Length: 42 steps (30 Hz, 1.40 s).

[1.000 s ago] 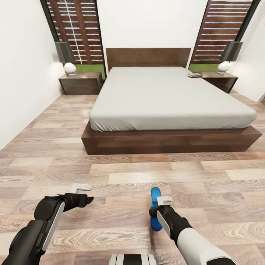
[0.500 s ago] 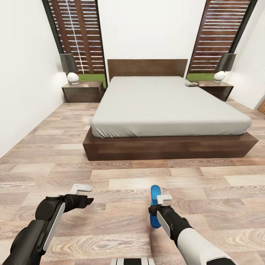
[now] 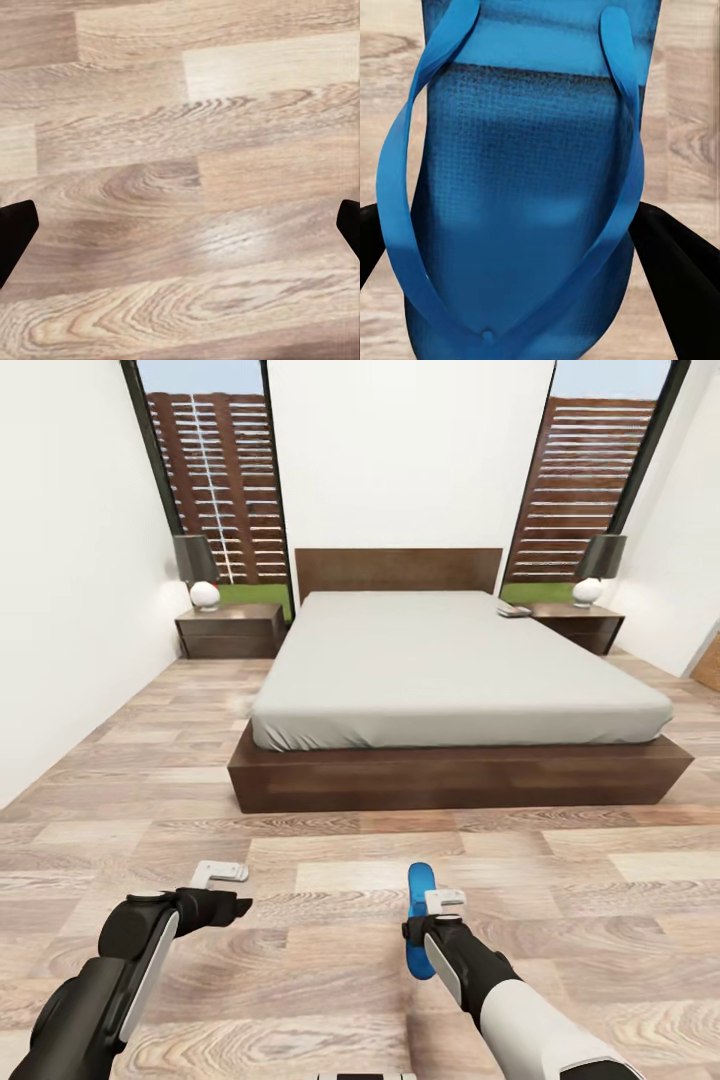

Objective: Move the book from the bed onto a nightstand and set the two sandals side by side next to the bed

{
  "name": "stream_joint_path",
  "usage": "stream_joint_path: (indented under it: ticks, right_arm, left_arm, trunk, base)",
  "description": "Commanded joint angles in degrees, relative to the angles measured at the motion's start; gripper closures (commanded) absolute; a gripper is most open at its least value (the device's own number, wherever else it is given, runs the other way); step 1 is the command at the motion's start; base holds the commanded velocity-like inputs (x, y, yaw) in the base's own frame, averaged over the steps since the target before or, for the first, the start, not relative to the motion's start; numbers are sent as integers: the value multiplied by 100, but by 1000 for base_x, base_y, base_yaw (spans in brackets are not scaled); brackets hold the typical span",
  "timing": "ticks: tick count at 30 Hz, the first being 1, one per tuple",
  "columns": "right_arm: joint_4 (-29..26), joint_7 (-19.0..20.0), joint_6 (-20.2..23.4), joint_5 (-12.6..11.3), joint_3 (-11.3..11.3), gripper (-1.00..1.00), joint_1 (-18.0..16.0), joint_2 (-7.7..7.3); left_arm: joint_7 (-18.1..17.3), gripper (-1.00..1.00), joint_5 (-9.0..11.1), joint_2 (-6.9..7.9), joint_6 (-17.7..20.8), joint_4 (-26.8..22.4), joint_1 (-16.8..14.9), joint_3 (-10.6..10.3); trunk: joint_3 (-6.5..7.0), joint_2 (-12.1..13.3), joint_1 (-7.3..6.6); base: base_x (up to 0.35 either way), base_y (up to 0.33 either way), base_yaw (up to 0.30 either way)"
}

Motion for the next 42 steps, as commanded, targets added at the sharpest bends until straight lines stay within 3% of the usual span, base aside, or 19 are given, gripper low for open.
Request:
stream_joint_path:
  ticks: [1, 7, 34, 42]
  right_arm:
    - [-11, -38, 38, -30, 45, 100, -1, -7]
    - [-15, -38, 37, -26, 53, 100, -1, -17]
    - [-8, -38, 37, -11, 63, 100, -1, -19]
    - [-7, -38, 37, -8, 63, 100, -1, -23]
  left_arm:
    - [-22, -100, -35, 1, 22, -4, -2, -4]
    - [-9, -100, -66, 1, 21, -1, 0, -1]
    - [0, -100, -78, 0, -2, 6, 0, -7]
    - [10, -100, -73, -11, -181, 260, 0, -4]
  trunk:
    - [18, 0, -3]
    - [151, 8, -19]
    - [635, 1091, -612]
    - [779, 1412, -788]
  base:
    - [0, 0, 0]
    - [0, 0, 0]
    - [0, 0, 0]
    - [0, 0, 0]
